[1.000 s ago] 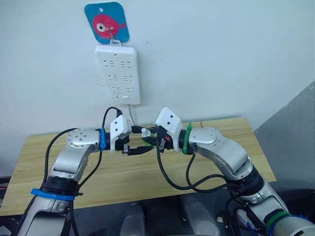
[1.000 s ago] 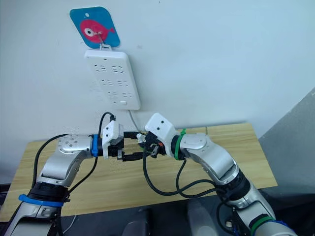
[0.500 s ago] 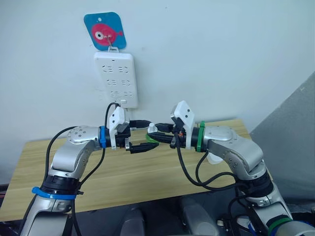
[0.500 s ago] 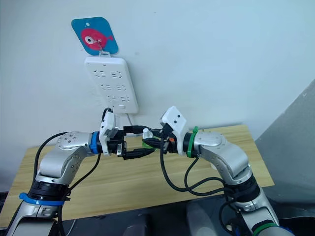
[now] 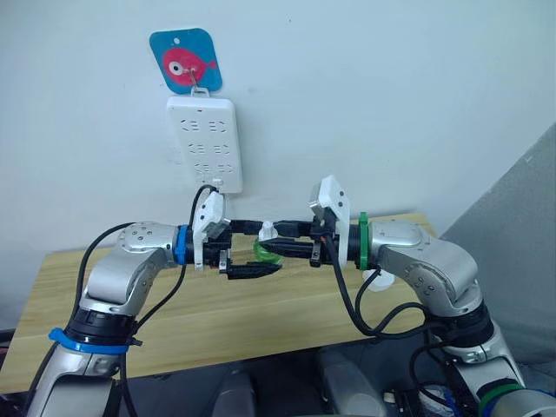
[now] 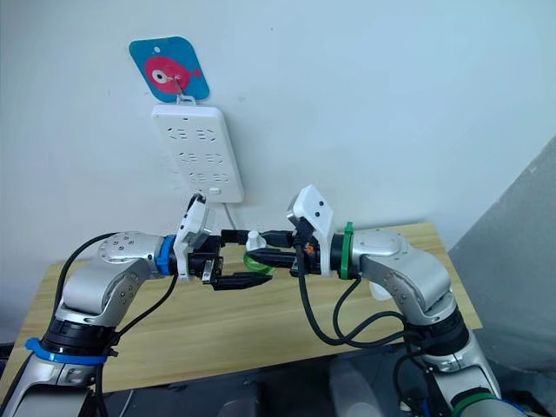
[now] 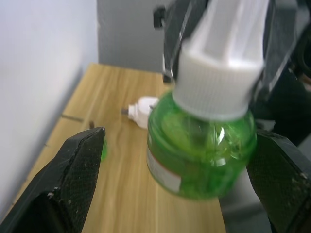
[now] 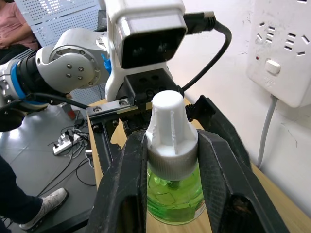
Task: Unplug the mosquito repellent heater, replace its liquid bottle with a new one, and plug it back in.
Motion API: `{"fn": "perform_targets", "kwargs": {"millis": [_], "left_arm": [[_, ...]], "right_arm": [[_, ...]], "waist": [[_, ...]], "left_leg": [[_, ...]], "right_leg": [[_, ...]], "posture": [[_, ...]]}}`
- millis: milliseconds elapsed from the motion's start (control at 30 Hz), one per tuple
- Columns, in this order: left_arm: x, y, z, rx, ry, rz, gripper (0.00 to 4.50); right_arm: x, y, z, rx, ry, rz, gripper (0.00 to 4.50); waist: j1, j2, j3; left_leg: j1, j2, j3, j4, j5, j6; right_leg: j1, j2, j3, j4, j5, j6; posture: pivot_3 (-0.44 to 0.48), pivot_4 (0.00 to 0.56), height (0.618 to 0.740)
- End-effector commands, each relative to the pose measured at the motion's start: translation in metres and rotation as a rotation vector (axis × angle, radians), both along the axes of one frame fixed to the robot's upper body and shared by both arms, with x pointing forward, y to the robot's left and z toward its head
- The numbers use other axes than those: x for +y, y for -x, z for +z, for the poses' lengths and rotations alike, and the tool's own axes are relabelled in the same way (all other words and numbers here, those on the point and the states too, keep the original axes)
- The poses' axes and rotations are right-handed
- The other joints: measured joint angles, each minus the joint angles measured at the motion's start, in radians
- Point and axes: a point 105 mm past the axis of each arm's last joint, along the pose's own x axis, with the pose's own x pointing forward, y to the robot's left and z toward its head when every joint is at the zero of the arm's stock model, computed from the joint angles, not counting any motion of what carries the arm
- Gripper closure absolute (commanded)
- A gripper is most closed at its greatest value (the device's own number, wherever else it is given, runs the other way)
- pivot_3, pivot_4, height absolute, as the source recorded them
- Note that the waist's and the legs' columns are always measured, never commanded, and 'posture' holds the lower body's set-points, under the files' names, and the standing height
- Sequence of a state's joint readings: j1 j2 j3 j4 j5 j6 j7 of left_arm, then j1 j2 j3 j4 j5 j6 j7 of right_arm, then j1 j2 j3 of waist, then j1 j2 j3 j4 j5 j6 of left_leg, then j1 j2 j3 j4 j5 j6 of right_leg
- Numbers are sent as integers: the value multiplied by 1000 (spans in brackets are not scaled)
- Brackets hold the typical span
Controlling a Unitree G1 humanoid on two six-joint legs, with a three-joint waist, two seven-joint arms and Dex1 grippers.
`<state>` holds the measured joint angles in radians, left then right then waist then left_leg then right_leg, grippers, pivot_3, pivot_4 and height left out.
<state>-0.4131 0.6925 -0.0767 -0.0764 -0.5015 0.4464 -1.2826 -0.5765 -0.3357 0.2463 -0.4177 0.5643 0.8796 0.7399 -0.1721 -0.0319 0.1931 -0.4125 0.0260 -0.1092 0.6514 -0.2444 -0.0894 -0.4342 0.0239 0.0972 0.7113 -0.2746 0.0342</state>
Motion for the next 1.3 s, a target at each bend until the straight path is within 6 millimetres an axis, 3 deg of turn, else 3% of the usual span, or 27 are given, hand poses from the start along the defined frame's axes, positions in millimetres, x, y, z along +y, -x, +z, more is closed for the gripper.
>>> {"fn": "perform_targets", "kwargs": {"millis": [33, 833, 933, 1100, 1300], "left_arm": [[-4, 1, 9, -31, 11, -30, 0], [-23, 9, 16, -1, 74, -96, 0], [-23, 11, 14, -1, 57, -113, 596], [-21, 10, 14, -1, 43, -103, 2157], [-20, 7, 13, -2, 46, -81, 2183]], "right_arm": [[0, 7, 20, -66, -43, 34, 3416], [2, 11, 15, -63, -24, 51, 3416], [3, 12, 15, -62, -23, 55, 3416], [4, 12, 16, -60, -30, 58, 3416], [4, 13, 17, -50, -35, 62, 3416]], "waist": [[0, 0, 0], [0, 0, -1], [1, 0, -1], [2, 0, -1], [2, 0, -1]], "left_leg": [[0, 0, 0, 0, 0, 0], [0, 0, -2, 7, 0, 0], [1, 0, -2, 8, 0, 0], [8, 0, -2, 7, -1, 1], [10, 0, -2, 7, -1, 1]], "right_leg": [[0, 0, 0, 0, 0, 0], [3, 1, -1, 2, 0, 0], [5, 1, -1, 2, 0, 0], [13, 1, 0, 1, -1, 1], [14, 2, 0, 1, -1, 1]], "posture": [[-151, 109, 736], [-157, 109, 736], [-157, 110, 736], [-156, 108, 736], [-158, 105, 736]]}}
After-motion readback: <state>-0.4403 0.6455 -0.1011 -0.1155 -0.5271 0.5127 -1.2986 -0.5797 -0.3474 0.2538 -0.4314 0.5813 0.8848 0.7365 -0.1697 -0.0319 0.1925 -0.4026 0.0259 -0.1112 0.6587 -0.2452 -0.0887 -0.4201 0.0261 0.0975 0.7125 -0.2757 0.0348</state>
